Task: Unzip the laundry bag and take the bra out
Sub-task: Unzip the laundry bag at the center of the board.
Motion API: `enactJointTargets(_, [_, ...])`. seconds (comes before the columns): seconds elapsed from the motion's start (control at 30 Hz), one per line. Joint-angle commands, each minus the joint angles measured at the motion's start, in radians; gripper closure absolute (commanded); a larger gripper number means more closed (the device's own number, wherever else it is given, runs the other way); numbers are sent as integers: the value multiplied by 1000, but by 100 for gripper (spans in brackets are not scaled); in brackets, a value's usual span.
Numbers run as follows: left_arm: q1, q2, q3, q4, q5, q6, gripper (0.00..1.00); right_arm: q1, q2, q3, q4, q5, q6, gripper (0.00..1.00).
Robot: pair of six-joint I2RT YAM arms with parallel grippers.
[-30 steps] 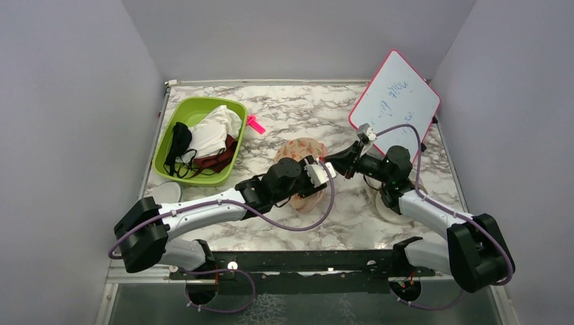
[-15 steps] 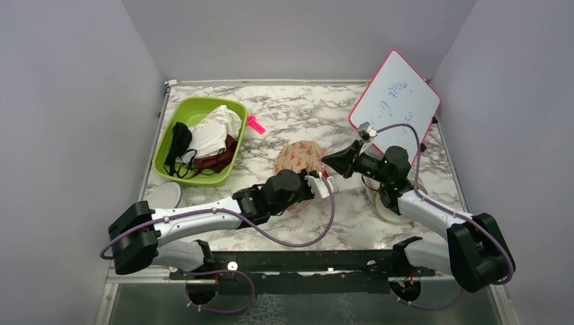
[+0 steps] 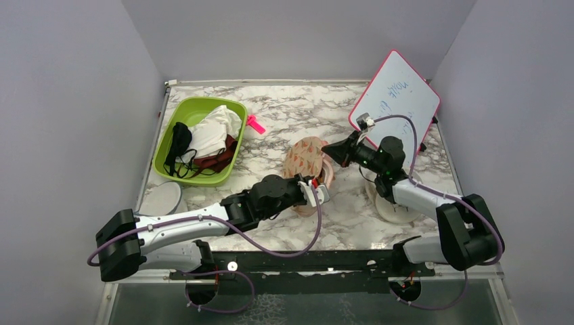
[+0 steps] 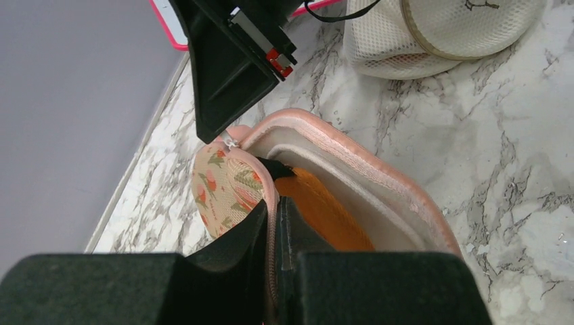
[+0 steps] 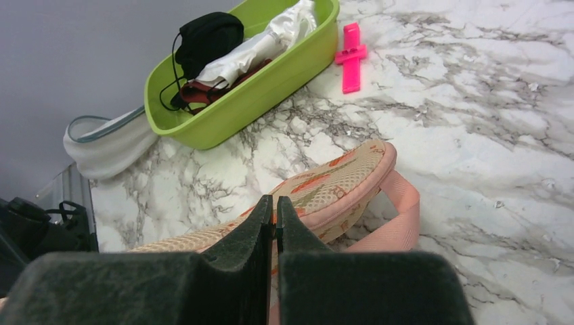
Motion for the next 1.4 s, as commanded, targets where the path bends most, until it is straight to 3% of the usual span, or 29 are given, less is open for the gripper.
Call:
enactJointTargets(0.0, [-18,-3,13,21,89,9,100,-17,6,53,4,32,-71,99])
enactJointTargets(0.1, [-17,22,33,-5,96,3,97,-16,-20,65,-38,-15,-105,99])
enactJointTargets(0.27, [-18,71,70,-33,54,-23,61,-10,-57,50,-62,-49,-99,99])
enactJointTargets(0.5, [-18,101,94,-33,-21,-79,38,11,-94,21,-66,-59,-71,99])
enactJointTargets(0.7, [-18,167,136,-17,-219,-174,32,45,-119,14,-65,-17,-45,99])
enactJointTargets(0.87, [-16,172,149,-19,-188,-256,28,68,-111,13,-59,9,-44,99])
enactJointTargets(1.0, [-16,201,177,-48,-277,-311,36,72,-113,9,-51,26,-39,99])
enactJointTargets(1.13, [-12,176,175,-48,-251,-377,31,72,-108,6,-53,86,-17,99])
enactJointTargets(1.37, [-4,146,183,-105,-262,-697,26,71,-87,-9,-43,184,-5,99])
